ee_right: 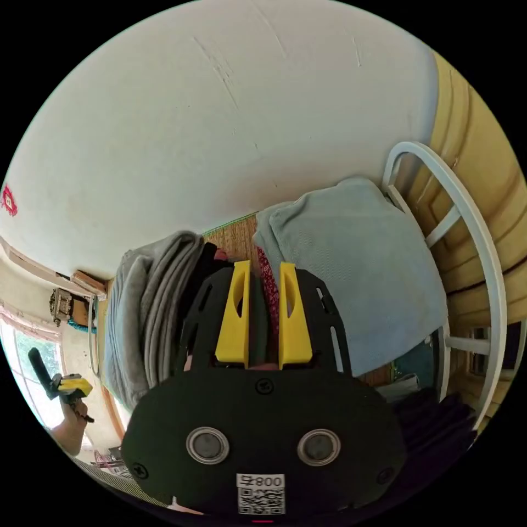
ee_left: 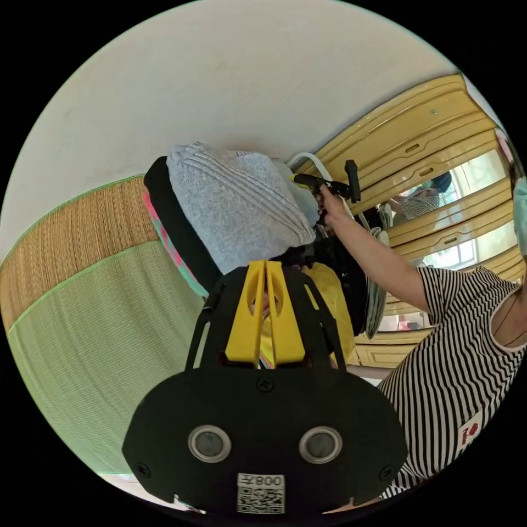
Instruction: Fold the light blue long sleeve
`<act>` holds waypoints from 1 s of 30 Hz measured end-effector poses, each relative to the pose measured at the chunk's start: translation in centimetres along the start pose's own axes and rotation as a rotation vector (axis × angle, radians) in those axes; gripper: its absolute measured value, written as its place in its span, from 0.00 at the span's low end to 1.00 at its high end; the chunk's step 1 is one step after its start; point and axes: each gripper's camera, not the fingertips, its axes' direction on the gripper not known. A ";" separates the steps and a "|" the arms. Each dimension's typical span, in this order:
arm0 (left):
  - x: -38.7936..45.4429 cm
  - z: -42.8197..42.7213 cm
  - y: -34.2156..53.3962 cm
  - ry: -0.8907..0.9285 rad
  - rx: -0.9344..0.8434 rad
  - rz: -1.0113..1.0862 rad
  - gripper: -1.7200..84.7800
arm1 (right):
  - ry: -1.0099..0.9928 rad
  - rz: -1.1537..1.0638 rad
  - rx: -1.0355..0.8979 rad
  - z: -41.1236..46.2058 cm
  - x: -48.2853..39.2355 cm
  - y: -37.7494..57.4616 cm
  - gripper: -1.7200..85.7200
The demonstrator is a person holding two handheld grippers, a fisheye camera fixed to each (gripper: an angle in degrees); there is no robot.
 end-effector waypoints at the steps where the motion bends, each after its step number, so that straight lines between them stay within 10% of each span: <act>1: -1.1 0.1 1.3 0.031 -0.013 -0.035 0.02 | 0.003 0.000 0.001 0.1 0.0 -0.3 0.12; 16: -11.8 3.5 13.0 0.262 -0.185 -0.230 0.02 | 0.105 -0.042 -0.024 -0.3 -0.9 0.8 0.07; 30: -17.8 -1.7 20.3 0.388 -0.075 -0.165 0.02 | -0.313 0.157 0.456 -26.1 -0.6 12.5 0.04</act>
